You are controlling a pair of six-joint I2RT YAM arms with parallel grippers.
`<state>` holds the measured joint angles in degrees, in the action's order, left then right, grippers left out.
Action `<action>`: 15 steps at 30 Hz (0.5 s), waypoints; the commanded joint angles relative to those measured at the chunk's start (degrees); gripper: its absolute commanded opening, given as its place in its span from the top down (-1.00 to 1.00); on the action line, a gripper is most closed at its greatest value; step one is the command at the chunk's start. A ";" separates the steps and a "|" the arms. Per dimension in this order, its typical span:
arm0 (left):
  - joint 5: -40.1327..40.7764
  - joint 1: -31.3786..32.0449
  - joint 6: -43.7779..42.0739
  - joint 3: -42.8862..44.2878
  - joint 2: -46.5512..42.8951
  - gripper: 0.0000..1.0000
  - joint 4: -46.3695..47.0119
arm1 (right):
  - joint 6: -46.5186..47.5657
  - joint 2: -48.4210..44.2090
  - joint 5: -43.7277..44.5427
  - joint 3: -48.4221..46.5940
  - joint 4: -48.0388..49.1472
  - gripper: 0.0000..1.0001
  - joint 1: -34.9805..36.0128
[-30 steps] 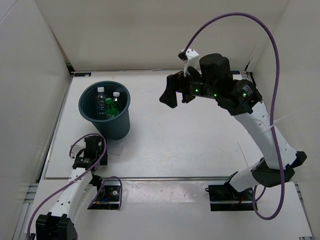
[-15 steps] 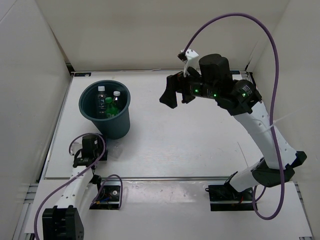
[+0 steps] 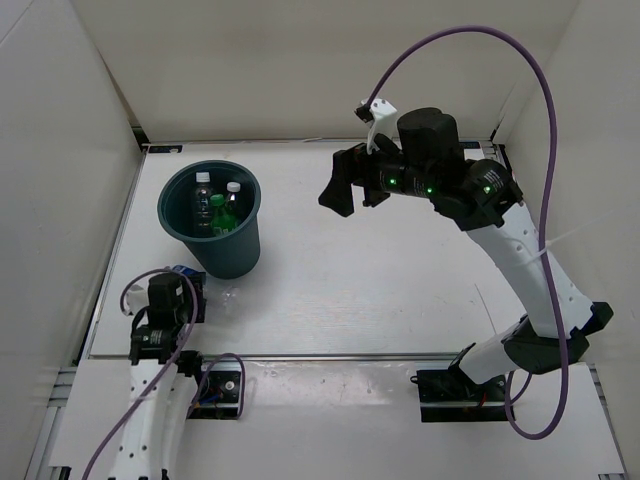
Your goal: Put the plastic bottles in the bin
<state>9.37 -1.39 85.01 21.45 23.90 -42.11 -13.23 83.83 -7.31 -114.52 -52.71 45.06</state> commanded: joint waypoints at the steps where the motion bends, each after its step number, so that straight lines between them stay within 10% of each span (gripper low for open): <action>1: 4.25 -0.28 1.30 7.52 -4.72 -0.20 -14.91 | -0.48 0.10 -0.60 -0.09 1.29 -1.00 -0.15; 7: 7.67 -0.28 0.70 20.87 -5.36 -0.17 -26.88 | -1.00 0.63 -1.74 0.44 1.29 -1.00 -0.15; 15: 12.78 -0.28 -16.69 35.75 4.56 -0.17 -16.19 | -1.00 1.16 -2.27 0.44 1.82 -1.00 -0.15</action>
<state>19.16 -1.39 76.79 53.43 23.62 -64.23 -14.37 84.86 -8.58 -114.43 -52.58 45.06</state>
